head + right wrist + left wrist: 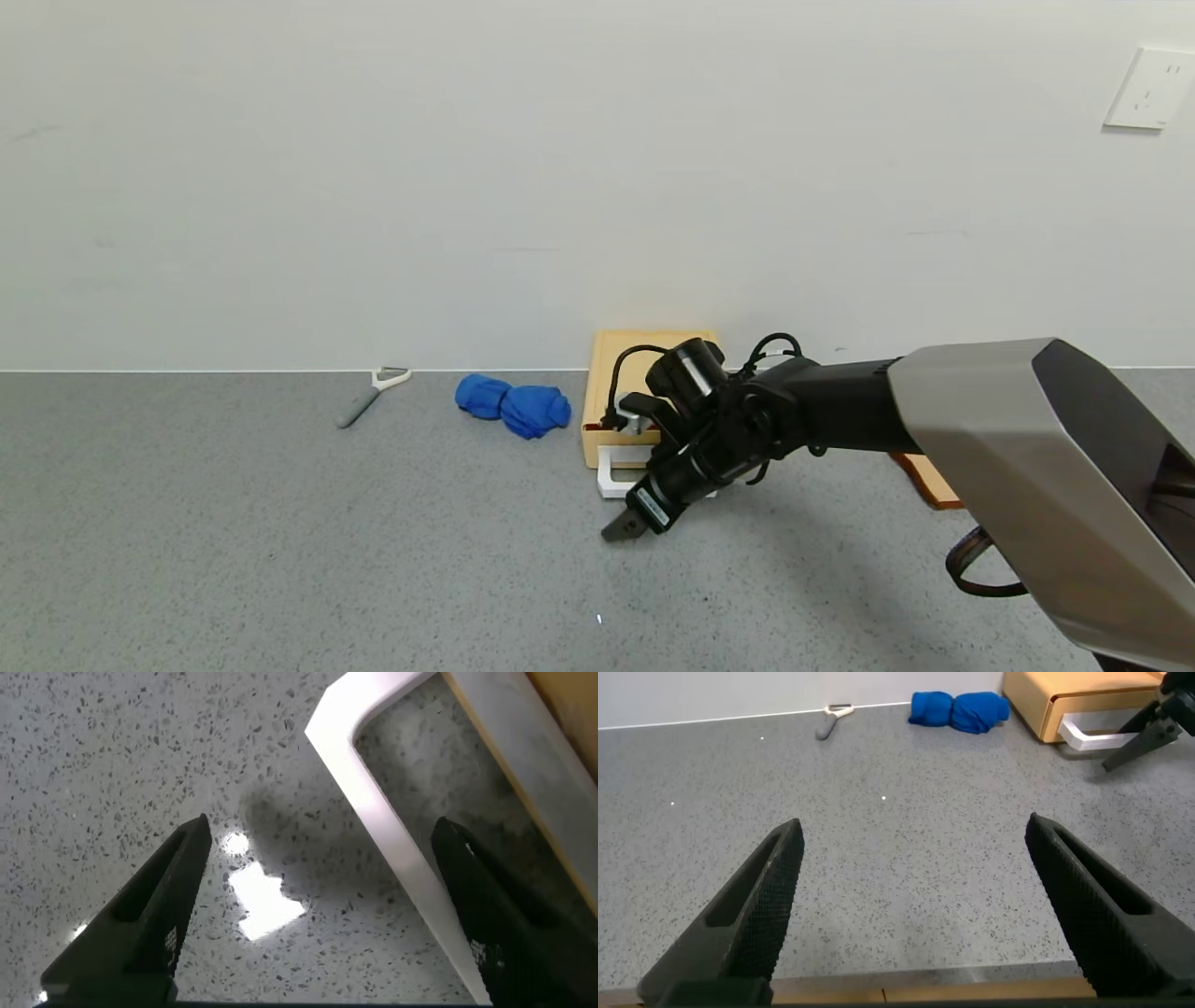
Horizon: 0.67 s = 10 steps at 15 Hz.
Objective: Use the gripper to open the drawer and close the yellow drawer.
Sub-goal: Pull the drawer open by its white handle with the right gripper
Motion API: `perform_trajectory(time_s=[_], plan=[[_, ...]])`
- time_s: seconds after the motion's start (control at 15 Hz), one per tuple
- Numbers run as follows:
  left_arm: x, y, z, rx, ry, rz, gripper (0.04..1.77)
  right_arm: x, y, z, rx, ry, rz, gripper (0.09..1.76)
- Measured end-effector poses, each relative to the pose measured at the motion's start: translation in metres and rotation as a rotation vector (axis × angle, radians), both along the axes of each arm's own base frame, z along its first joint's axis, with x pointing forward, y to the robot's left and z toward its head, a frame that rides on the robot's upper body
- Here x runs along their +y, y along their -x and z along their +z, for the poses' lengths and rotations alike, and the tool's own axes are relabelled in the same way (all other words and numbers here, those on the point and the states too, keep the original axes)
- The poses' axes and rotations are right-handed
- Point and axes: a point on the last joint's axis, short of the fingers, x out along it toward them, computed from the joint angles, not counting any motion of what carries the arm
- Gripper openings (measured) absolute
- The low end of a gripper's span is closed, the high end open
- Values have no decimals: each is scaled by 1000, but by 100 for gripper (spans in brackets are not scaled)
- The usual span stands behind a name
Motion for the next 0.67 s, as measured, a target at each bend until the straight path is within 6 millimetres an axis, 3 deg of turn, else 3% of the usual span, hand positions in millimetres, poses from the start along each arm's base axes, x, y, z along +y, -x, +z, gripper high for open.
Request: perform_trajectory(time_s=[0.67], plan=[[0, 0, 0, 0, 0, -1, 172, 1, 37, 0, 84, 54, 38, 171]])
